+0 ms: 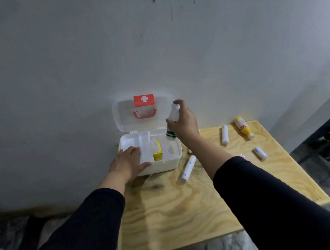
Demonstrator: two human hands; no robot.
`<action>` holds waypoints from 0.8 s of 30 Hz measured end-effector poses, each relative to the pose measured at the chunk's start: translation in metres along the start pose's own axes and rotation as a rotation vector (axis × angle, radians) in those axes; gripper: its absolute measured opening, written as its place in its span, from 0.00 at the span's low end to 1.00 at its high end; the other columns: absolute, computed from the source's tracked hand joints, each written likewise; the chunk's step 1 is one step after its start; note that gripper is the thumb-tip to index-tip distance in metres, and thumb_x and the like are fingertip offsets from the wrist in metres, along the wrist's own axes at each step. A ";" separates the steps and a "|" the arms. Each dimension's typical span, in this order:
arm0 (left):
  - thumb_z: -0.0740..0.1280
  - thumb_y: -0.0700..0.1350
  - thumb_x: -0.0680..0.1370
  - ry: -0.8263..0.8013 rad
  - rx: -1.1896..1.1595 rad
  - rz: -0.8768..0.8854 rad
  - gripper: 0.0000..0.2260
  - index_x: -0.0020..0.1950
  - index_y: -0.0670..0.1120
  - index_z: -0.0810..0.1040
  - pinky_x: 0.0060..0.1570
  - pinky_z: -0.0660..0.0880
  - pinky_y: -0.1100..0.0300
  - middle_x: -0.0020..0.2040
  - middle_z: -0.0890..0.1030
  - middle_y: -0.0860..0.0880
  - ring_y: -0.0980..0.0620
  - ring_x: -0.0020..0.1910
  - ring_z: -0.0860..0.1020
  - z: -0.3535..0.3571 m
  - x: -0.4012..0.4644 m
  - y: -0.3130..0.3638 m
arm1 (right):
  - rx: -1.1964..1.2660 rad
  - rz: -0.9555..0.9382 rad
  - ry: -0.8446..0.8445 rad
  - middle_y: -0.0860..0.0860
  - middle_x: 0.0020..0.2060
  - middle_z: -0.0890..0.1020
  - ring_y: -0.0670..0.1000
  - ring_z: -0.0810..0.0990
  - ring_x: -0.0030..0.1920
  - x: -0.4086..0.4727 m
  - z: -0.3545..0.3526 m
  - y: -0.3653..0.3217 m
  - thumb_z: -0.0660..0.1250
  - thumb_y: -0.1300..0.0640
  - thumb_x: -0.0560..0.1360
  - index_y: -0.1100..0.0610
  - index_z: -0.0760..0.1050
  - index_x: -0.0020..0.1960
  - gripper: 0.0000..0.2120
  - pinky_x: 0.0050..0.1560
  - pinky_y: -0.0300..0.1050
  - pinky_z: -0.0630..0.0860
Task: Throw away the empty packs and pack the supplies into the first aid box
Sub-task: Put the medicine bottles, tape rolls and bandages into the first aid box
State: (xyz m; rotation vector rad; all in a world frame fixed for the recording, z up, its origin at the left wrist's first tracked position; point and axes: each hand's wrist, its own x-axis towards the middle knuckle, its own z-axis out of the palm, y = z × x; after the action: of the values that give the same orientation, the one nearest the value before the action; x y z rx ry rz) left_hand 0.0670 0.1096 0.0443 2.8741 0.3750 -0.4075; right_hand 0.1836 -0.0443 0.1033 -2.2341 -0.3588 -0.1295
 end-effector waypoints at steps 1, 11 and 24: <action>0.56 0.64 0.78 0.008 -0.002 0.003 0.31 0.74 0.47 0.62 0.71 0.61 0.52 0.74 0.66 0.49 0.43 0.72 0.65 -0.001 -0.002 0.001 | -0.002 -0.017 -0.010 0.56 0.57 0.77 0.58 0.76 0.54 -0.002 0.007 0.001 0.70 0.61 0.72 0.53 0.64 0.66 0.26 0.49 0.49 0.75; 0.58 0.67 0.75 0.062 -0.070 0.014 0.35 0.76 0.48 0.60 0.75 0.57 0.51 0.75 0.64 0.50 0.44 0.74 0.62 0.010 0.004 -0.008 | -0.145 -0.010 -0.183 0.58 0.58 0.76 0.57 0.75 0.49 -0.013 0.055 0.024 0.66 0.67 0.73 0.54 0.62 0.61 0.21 0.43 0.47 0.73; 0.60 0.68 0.74 -0.017 -0.006 -0.011 0.40 0.77 0.47 0.55 0.69 0.65 0.49 0.76 0.63 0.47 0.43 0.72 0.65 -0.016 0.004 0.003 | -0.148 -0.008 -0.345 0.55 0.60 0.73 0.53 0.74 0.46 -0.006 0.044 0.033 0.69 0.64 0.72 0.57 0.69 0.59 0.18 0.45 0.45 0.73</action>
State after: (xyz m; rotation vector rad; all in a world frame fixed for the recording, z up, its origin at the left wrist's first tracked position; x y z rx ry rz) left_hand 0.0755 0.1120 0.0588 2.8623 0.3888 -0.4315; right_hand 0.1867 -0.0308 0.0496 -2.4022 -0.5591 0.2362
